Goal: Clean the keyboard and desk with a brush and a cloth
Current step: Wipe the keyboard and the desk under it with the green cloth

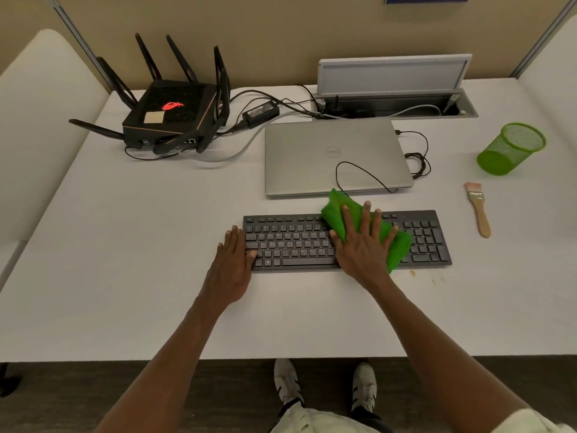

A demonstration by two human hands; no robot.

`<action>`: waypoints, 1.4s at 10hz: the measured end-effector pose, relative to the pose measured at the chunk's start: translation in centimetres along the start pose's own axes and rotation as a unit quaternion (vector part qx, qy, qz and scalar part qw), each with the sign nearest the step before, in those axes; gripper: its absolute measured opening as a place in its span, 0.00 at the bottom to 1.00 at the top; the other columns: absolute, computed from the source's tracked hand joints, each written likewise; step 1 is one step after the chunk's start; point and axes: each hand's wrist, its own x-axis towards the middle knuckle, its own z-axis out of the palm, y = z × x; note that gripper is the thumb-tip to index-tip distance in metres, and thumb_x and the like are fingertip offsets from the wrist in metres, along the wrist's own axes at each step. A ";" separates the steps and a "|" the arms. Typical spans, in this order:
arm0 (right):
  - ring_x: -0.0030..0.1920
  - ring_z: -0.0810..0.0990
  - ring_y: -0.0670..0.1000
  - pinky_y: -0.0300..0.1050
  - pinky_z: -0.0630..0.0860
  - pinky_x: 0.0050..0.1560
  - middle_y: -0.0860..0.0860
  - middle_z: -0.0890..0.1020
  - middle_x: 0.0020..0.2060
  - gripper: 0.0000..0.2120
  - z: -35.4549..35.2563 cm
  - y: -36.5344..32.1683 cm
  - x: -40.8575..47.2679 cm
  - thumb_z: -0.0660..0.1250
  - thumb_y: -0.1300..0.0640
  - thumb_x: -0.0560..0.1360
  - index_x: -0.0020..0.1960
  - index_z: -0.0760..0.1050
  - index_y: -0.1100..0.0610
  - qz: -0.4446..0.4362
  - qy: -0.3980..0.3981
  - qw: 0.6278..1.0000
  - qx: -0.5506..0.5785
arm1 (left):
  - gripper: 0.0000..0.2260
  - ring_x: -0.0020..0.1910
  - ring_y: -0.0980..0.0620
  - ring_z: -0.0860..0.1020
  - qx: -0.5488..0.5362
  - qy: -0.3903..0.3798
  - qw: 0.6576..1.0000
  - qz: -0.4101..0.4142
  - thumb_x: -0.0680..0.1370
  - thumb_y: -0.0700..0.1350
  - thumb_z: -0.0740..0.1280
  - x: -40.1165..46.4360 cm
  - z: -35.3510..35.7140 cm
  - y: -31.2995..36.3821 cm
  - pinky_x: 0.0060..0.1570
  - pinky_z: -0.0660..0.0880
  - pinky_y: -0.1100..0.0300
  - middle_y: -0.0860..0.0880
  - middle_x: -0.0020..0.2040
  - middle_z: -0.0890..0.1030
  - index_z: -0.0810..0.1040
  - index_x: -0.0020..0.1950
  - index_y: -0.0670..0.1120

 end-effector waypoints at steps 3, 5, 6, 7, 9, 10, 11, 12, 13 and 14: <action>0.78 0.38 0.63 0.74 0.39 0.70 0.57 0.36 0.78 0.32 1.2 -7.3 -2.0 0.38 0.33 0.79 0.79 0.37 0.44 -0.153 -0.037 0.987 -0.017 | 0.32 0.83 0.42 0.48 0.029 0.013 0.999 -0.009 0.85 0.56 0.46 0.1 0.2 0.6 0.80 0.47 0.46 0.39 0.83 0.49 0.48 0.82 0.37; 0.78 0.38 0.61 0.74 0.40 0.71 0.55 0.37 0.79 0.32 0.4 -1.5 -1.0 0.39 0.32 0.79 0.79 0.37 0.42 -0.105 -0.031 0.994 -0.031 | 0.29 0.83 0.44 0.46 0.049 0.012 0.999 -0.019 0.87 0.52 0.49 0.2 0.3 0.6 0.81 0.45 0.48 0.40 0.83 0.47 0.46 0.83 0.37; 0.78 0.39 0.61 0.75 0.41 0.71 0.55 0.38 0.79 0.31 -0.6 2.2 -0.4 0.39 0.33 0.80 0.79 0.36 0.42 -0.062 -0.027 0.997 -0.021 | 0.29 0.83 0.43 0.46 0.049 0.009 0.998 -0.025 0.87 0.52 0.49 0.2 0.3 0.8 0.81 0.45 0.48 0.40 0.83 0.47 0.46 0.83 0.37; 0.78 0.40 0.61 0.75 0.42 0.71 0.54 0.38 0.79 0.31 -1.3 5.6 0.1 0.38 0.33 0.80 0.79 0.36 0.42 -0.027 -0.031 0.999 -0.025 | 0.29 0.83 0.42 0.47 0.049 0.008 0.998 -0.027 0.87 0.51 0.50 0.3 0.1 0.9 0.81 0.46 0.47 0.39 0.83 0.48 0.47 0.82 0.37; 0.79 0.44 0.61 0.75 0.44 0.71 0.53 0.43 0.80 0.31 -2.3 10.7 0.6 0.38 0.34 0.79 0.79 0.40 0.42 0.053 -0.023 0.998 -0.016 | 0.28 0.83 0.42 0.47 0.054 0.001 0.998 -0.034 0.87 0.50 0.50 0.2 -0.1 1.2 0.81 0.47 0.46 0.38 0.83 0.48 0.47 0.82 0.36; 0.79 0.42 0.61 0.74 0.44 0.71 0.53 0.42 0.80 0.31 -2.8 12.7 0.8 0.39 0.34 0.79 0.79 0.39 0.42 0.091 -0.029 0.995 0.002 | 0.29 0.83 0.42 0.47 0.056 -0.004 0.998 -0.036 0.87 0.51 0.50 0.2 -0.2 1.3 0.81 0.46 0.46 0.38 0.83 0.48 0.47 0.82 0.36; 0.78 0.42 0.62 0.74 0.45 0.72 0.54 0.42 0.80 0.32 -3.0 12.8 0.5 0.39 0.34 0.79 0.79 0.39 0.43 0.107 -0.030 0.994 0.010 | 0.29 0.83 0.42 0.47 0.055 -0.003 0.998 -0.038 0.87 0.51 0.50 0.2 -0.2 1.4 0.81 0.46 0.46 0.39 0.83 0.48 0.47 0.82 0.37; 0.78 0.41 0.62 0.73 0.44 0.72 0.56 0.42 0.79 0.31 -2.9 11.1 0.0 0.41 0.35 0.80 0.80 0.41 0.44 0.096 -0.026 0.995 0.014 | 0.29 0.83 0.42 0.46 0.054 -0.007 0.998 -0.039 0.87 0.51 0.49 0.2 -0.2 1.6 0.81 0.46 0.47 0.39 0.83 0.47 0.46 0.83 0.37; 0.78 0.40 0.61 0.71 0.40 0.73 0.56 0.41 0.79 0.31 -2.6 8.4 -0.6 0.41 0.35 0.80 0.80 0.40 0.44 0.051 -0.039 0.998 0.018 | 0.29 0.83 0.41 0.46 0.053 -0.010 0.998 -0.040 0.87 0.51 0.49 0.3 -0.3 1.6 0.81 0.46 0.47 0.38 0.83 0.47 0.46 0.82 0.37; 0.78 0.39 0.61 0.70 0.40 0.73 0.56 0.41 0.79 0.30 -2.5 5.7 -1.0 0.40 0.35 0.80 0.79 0.39 0.43 -0.007 -0.063 0.998 0.024 | 0.29 0.83 0.41 0.47 0.051 -0.013 0.998 -0.039 0.87 0.51 0.49 0.4 -0.5 1.6 0.81 0.46 0.46 0.38 0.83 0.48 0.46 0.83 0.37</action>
